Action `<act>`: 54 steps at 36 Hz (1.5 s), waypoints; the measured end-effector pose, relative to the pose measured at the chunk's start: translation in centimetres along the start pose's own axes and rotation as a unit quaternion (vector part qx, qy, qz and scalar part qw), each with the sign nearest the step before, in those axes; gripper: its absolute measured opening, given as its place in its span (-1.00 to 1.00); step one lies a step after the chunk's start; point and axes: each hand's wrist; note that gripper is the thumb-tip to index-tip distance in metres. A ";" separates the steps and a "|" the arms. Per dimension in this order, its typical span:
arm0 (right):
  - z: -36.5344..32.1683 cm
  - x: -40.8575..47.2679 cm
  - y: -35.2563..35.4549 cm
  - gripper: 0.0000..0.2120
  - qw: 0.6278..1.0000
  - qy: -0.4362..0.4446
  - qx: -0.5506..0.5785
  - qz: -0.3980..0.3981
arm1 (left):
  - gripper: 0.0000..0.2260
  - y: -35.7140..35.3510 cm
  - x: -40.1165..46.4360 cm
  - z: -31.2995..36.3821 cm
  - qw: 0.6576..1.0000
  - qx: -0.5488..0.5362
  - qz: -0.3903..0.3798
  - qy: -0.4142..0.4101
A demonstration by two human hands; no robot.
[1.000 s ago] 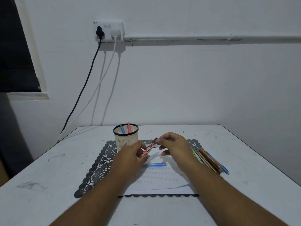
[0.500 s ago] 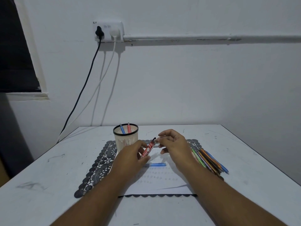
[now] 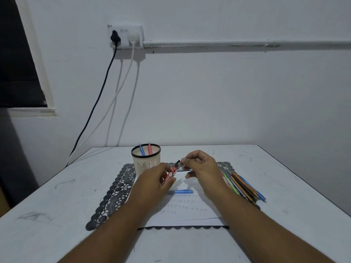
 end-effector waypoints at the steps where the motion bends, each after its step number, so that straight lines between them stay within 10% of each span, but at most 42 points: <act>1: 0.0 0.0 0.0 -0.94 1.000 -0.001 -0.001 -0.001 | -0.83 0.0 0.0 0.0 1.000 -0.001 0.000 -0.001; 36: 1.1 1.8 3.7 -0.93 0.977 -0.115 0.114 0.139 | -0.53 -0.6 2.9 2.5 0.993 0.022 -0.023 -0.111; 54: 1.6 2.6 5.2 -0.96 0.978 -0.115 0.096 0.148 | -0.58 -4.3 8.4 3.9 0.931 0.330 -0.141 -0.064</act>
Point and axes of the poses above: each hand's wrist, its own x-axis towards the middle knuckle, its own y-axis out of the back of the hand, z = x × y, and after that the axes turned 8 degrees about x, right-handed
